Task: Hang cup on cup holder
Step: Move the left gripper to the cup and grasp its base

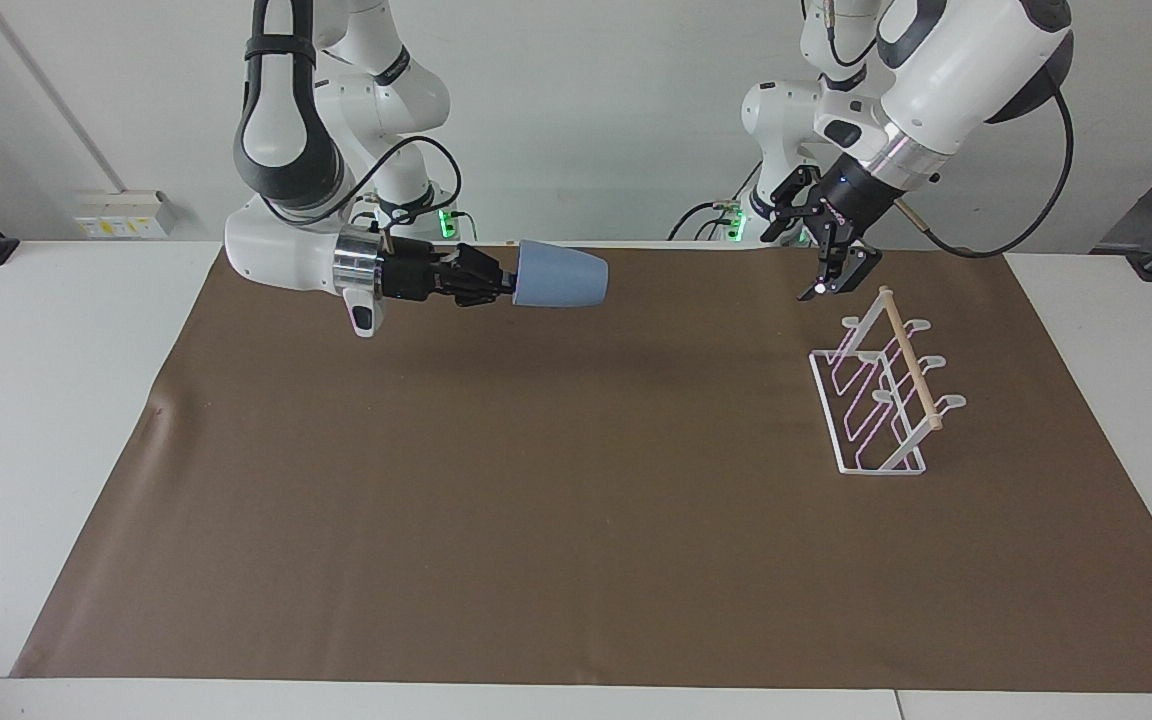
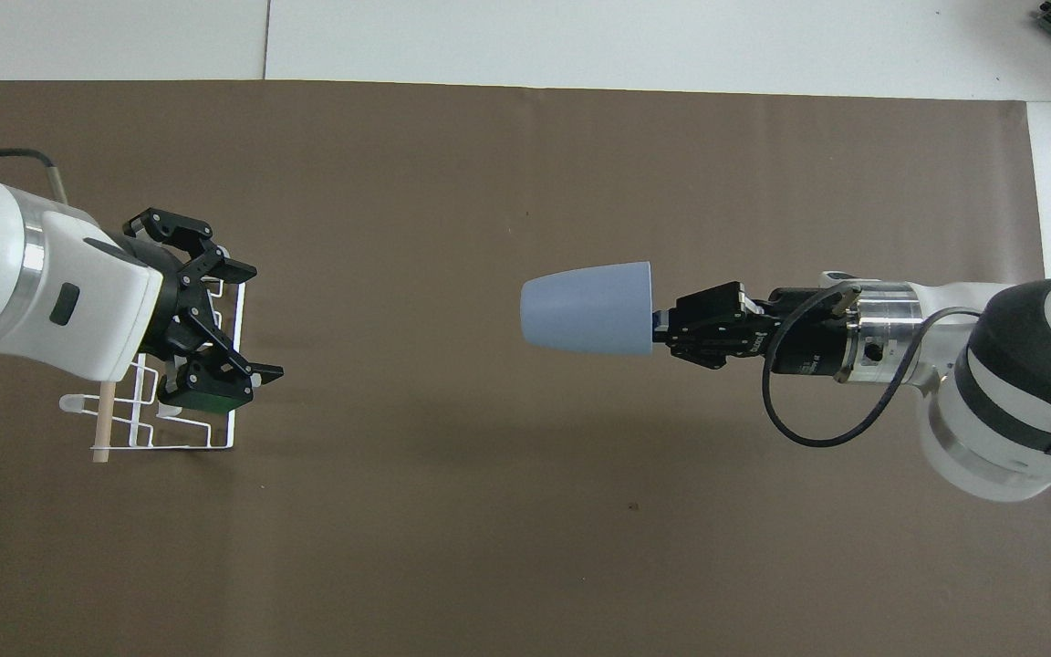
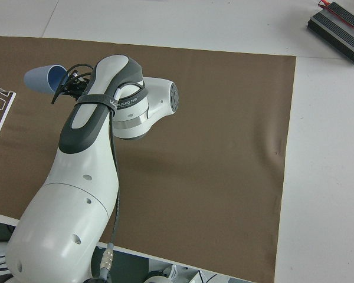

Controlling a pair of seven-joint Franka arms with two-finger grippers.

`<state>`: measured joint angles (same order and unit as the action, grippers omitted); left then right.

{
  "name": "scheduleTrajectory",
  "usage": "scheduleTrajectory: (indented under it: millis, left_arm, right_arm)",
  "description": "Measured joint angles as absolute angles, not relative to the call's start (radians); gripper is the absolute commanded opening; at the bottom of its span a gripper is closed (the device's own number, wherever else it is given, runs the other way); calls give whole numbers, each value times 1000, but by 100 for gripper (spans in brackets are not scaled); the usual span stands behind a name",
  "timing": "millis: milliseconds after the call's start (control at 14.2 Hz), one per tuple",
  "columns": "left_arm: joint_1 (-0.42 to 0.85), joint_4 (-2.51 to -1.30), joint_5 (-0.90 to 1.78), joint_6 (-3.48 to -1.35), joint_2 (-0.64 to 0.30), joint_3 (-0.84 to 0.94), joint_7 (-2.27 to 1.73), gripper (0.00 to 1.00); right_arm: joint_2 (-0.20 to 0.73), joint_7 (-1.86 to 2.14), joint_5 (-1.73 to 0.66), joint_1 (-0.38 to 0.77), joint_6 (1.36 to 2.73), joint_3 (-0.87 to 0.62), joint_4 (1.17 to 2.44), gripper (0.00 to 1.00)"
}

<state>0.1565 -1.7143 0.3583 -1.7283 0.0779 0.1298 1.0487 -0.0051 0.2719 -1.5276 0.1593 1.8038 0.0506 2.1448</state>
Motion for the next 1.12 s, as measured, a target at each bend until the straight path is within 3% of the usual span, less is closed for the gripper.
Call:
scheduleTrajectory:
  millis: [492,1125]
  left_arm:
    - [276,-1715,360,-1854,78,134,1045,100]
    - [363,-1723,360,-1961,77,133,934,100]
  right_arm:
    - [-13,269,-1617,289,1909,49,2157,0]
    - [-18,268,-1630,299,1913,50,2162,0]
